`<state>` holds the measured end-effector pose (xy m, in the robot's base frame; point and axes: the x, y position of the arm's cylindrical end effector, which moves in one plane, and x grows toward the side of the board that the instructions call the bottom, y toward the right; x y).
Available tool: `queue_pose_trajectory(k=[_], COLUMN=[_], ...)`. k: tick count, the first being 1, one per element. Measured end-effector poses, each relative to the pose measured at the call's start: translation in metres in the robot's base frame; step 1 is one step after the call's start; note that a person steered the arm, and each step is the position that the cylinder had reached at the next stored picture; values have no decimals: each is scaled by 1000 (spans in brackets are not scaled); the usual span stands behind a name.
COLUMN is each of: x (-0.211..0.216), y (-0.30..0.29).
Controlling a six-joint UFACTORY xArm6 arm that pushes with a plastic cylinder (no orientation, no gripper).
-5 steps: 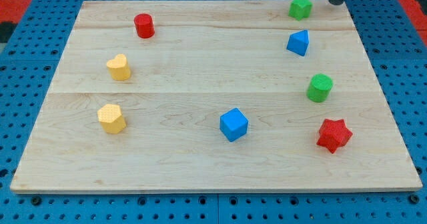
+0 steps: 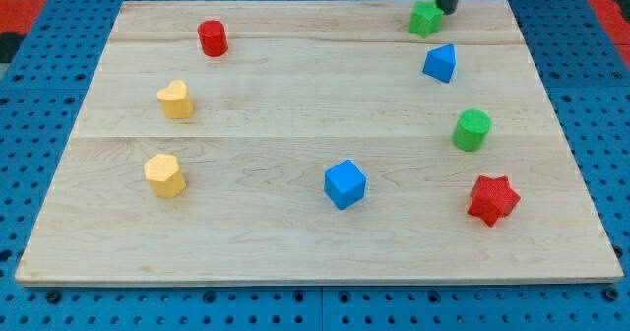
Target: Slide the green star to the top center
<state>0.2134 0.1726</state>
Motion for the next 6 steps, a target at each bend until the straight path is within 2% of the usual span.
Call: queue_pose_trajectory(k=[3, 6], x=[34, 19], y=[-18, -69])
